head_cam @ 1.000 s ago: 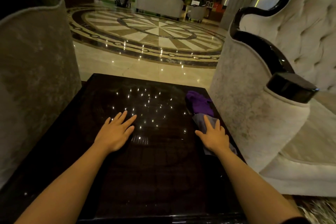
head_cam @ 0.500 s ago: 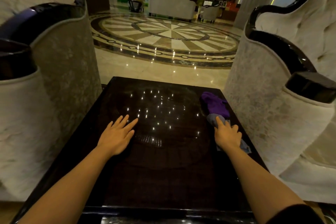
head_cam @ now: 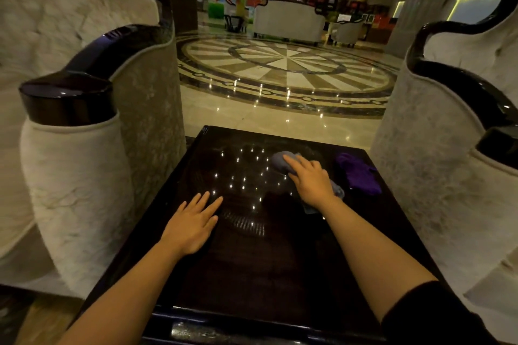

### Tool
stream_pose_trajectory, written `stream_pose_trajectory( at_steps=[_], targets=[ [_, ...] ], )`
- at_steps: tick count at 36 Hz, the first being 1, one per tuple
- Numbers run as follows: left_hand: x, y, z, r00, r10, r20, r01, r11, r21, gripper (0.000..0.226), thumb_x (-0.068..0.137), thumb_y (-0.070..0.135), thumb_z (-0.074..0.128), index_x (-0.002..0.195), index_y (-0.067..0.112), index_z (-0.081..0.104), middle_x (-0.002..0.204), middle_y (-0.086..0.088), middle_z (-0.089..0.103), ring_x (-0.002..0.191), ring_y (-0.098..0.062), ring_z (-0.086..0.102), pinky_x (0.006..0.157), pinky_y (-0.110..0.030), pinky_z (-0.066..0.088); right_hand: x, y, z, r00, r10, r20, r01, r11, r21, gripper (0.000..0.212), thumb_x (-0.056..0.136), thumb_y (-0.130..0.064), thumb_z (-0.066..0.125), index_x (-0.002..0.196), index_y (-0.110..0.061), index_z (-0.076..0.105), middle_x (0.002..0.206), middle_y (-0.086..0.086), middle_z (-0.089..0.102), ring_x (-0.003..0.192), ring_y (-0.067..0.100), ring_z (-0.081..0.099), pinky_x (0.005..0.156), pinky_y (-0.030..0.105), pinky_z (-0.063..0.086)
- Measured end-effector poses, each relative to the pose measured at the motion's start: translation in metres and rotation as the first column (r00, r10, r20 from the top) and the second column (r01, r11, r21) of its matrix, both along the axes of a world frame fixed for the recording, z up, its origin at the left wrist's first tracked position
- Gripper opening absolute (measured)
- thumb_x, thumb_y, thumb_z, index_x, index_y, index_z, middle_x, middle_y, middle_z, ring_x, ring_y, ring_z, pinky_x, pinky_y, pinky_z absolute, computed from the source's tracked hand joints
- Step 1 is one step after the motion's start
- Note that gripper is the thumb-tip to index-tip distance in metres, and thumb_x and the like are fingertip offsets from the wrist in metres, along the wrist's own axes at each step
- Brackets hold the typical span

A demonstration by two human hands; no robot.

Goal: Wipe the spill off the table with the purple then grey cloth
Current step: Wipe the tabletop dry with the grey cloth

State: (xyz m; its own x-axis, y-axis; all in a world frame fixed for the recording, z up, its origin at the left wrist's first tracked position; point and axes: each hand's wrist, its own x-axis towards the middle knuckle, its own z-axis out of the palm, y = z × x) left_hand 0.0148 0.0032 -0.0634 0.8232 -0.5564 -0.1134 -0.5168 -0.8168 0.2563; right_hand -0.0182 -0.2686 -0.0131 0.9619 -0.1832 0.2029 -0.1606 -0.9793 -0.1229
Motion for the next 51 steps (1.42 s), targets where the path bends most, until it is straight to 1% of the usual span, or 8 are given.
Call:
stream_pose_trajectory(
  at_steps=[5,11,19,29,37,42,48,51],
  targets=[
    [-0.001,0.0,-0.003,1.0,-0.009,0.015,0.009,1.0,0.025,0.05,0.098,0.039,0.017,0.146,0.031,0.002,0.158,-0.001,0.0,0.145,-0.017,-0.004,0.119,-0.037,0.002,0.027,0.006,-0.009,0.994,0.074,-0.08,-0.077,0.997,-0.027,0.048,0.097,-0.029,0.037,0.142,-0.034,0.02,0.154,0.009,0.018,0.131,0.034,0.028,0.104,0.045,0.031],
    [0.003,-0.001,-0.006,0.999,-0.017,0.031,0.015,0.999,0.051,0.05,0.098,0.039,0.016,0.146,0.029,0.005,0.158,-0.001,0.0,0.145,-0.016,-0.005,0.118,-0.037,0.0,0.037,0.009,-0.044,0.968,-0.002,-0.252,0.011,0.999,0.035,0.052,0.097,-0.041,0.032,0.143,-0.036,0.01,0.155,0.01,0.017,0.138,0.033,0.022,0.112,0.045,0.021],
    [0.003,-0.003,-0.008,0.998,-0.026,0.059,0.022,0.997,0.069,0.051,0.098,0.038,0.017,0.146,0.026,0.006,0.158,-0.004,0.001,0.145,-0.019,-0.004,0.118,-0.039,0.002,0.032,0.016,-0.05,0.983,0.043,-0.176,-0.037,0.998,0.041,0.046,0.097,-0.037,0.036,0.14,-0.034,0.024,0.152,0.002,0.028,0.133,0.031,0.033,0.105,0.044,0.031],
    [0.0,-0.006,-0.006,0.997,-0.022,0.072,0.015,0.995,0.103,0.051,0.099,0.036,0.018,0.147,0.025,0.006,0.158,-0.005,0.003,0.145,-0.02,-0.001,0.118,-0.041,0.004,-0.024,0.054,-0.046,0.951,0.28,-0.127,-0.268,0.958,0.102,0.043,0.095,-0.03,0.045,0.136,-0.036,0.035,0.147,-0.001,0.038,0.124,0.028,0.038,0.1,0.042,0.033],
    [-0.002,-0.005,-0.003,0.998,-0.009,0.061,0.002,0.994,0.111,0.05,0.099,0.033,0.02,0.147,0.023,0.008,0.158,-0.006,0.004,0.145,-0.021,0.0,0.118,-0.041,0.004,-0.083,0.089,-0.041,0.895,0.423,-0.138,-0.411,0.905,0.108,0.041,0.094,-0.031,0.044,0.134,-0.038,0.037,0.143,0.0,0.041,0.11,0.027,0.04,0.089,0.037,0.03],
    [-0.004,-0.005,-0.001,0.999,0.003,0.041,-0.007,0.995,0.102,0.05,0.099,0.034,0.019,0.147,0.022,0.009,0.158,-0.007,0.005,0.145,-0.022,0.0,0.118,-0.041,0.005,-0.122,0.106,-0.041,0.856,0.503,-0.124,-0.496,0.864,0.082,0.042,0.094,-0.029,0.045,0.135,-0.036,0.037,0.14,0.005,0.043,0.106,0.029,0.039,0.084,0.039,0.029],
    [-0.005,-0.005,0.001,1.0,0.008,0.017,-0.009,0.996,0.088,0.05,0.099,0.033,0.019,0.147,0.021,0.009,0.158,-0.008,0.004,0.145,-0.023,0.0,0.117,-0.043,0.005,-0.161,0.119,-0.036,0.785,0.613,-0.09,-0.605,0.789,0.103,0.043,0.087,-0.022,0.057,0.128,-0.031,0.049,0.127,0.011,0.056,0.09,0.033,0.05,0.074,0.041,0.039],
    [-0.005,-0.006,0.002,1.0,0.02,-0.004,-0.02,0.996,0.082,0.05,0.099,0.033,0.019,0.147,0.021,0.009,0.158,-0.008,0.004,0.145,-0.025,0.0,0.118,-0.044,0.006,-0.174,0.118,-0.032,0.733,0.676,-0.078,-0.673,0.737,0.063,0.041,0.083,-0.023,0.064,0.123,-0.031,0.054,0.119,0.007,0.063,0.08,0.028,0.056,0.068,0.033,0.043]
  ],
)
